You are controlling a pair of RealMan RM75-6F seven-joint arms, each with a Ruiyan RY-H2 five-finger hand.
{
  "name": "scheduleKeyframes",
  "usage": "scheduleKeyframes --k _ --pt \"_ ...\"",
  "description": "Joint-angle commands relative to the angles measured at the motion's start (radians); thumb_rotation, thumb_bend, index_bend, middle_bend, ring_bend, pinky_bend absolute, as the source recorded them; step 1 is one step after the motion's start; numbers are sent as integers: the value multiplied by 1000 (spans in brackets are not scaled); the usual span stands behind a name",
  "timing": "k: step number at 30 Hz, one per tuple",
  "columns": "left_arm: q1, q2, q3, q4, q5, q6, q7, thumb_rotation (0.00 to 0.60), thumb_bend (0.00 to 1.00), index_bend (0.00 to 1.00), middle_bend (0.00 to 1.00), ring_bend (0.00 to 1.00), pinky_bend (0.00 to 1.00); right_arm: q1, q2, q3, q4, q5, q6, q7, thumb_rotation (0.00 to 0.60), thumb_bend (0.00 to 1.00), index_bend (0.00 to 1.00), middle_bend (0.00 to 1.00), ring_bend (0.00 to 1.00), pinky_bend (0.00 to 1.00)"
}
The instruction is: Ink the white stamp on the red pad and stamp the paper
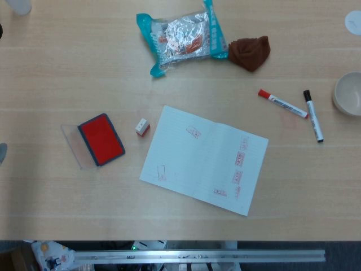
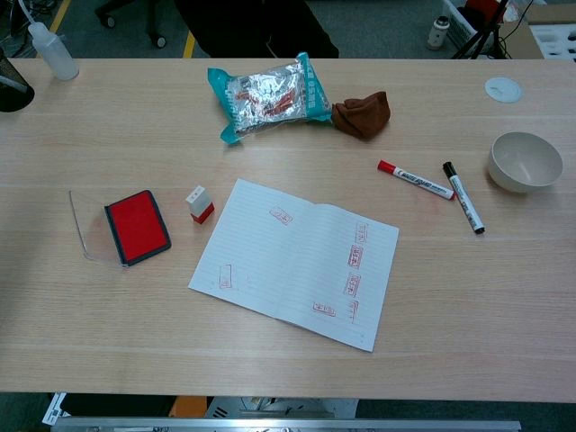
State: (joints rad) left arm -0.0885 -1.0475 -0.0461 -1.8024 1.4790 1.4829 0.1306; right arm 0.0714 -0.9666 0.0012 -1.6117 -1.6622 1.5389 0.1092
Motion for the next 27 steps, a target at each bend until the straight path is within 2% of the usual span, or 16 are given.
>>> scheduleKeyframes --k 1,15,27 --pt "-1 -1 0 1 -1 -1 0 600 258 87 103 167 221 0 0 0 -1 1 -1 -1 600 201 245 365 287 318" --pt "-11 6 -8 -2 4 -6 -7 600 258 86 103 167 221 6 3 8 -3 15 -9 -4 600 201 245 365 287 318" --pt "-66 50 -12 -47 72 -56 -46 600 258 87 107 167 225 21 4 23 -10 25 -23 -10 600 202 245 365 286 317"
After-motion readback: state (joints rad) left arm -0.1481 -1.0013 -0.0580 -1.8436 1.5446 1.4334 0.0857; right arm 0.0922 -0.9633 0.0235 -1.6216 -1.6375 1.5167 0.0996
